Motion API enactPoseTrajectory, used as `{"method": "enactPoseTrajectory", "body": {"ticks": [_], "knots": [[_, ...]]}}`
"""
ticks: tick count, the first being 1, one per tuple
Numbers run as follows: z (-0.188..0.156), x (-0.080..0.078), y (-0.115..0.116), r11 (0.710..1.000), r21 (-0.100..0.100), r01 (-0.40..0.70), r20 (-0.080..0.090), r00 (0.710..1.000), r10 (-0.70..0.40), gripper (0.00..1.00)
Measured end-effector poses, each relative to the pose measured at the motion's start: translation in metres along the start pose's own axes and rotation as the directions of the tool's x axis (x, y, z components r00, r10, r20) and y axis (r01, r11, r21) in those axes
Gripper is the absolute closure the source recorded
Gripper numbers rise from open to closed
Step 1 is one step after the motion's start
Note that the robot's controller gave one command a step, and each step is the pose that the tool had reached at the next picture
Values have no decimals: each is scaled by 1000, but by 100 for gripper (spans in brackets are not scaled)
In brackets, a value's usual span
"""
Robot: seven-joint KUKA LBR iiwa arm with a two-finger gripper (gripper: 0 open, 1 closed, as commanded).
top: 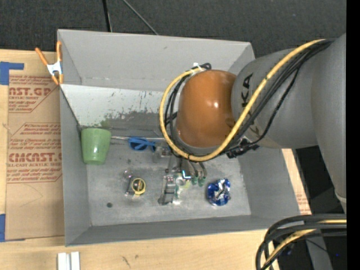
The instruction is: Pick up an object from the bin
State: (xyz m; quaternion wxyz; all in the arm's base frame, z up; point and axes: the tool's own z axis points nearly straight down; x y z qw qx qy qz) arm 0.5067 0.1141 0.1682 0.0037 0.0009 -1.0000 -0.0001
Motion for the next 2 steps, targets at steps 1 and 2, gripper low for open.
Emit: {"method": "enactPoseTrajectory", "body": {"ticks": [1,2], "knots": [[103,-23,23,999,0,40,3,999,-40,0],[98,-25,22,999,-1,38,9,999,-38,100]]}}
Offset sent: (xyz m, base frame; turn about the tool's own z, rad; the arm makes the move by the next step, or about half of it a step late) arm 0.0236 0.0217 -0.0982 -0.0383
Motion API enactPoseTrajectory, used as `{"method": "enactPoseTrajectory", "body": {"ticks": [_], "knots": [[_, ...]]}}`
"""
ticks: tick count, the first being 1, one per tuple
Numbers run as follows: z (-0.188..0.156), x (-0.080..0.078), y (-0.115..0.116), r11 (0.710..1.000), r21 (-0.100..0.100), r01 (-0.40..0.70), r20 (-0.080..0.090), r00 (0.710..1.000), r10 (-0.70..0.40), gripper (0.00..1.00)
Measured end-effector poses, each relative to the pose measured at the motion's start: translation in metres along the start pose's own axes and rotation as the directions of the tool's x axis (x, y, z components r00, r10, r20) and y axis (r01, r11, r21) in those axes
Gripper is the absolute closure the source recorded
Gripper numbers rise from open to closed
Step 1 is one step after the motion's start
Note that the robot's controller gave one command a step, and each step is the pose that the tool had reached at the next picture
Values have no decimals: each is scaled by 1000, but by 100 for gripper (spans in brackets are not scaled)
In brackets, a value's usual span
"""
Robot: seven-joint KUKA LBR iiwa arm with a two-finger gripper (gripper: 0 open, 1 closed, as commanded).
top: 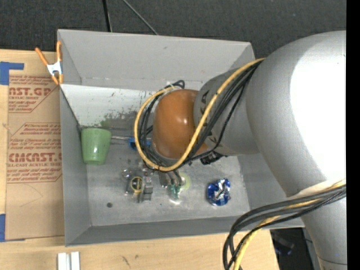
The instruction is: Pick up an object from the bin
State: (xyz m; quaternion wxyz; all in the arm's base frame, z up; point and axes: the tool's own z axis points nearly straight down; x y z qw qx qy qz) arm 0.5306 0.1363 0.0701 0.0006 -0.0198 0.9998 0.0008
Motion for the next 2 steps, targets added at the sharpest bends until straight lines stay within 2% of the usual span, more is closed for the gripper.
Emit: {"method": "enactPoseTrajectory", "body": {"ticks": [1,2], "knots": [[-98,17,-3,1000,0,22,6,1000,-22,100],[-153,17,-2,999,1,37,6,999,-37,100]]}}
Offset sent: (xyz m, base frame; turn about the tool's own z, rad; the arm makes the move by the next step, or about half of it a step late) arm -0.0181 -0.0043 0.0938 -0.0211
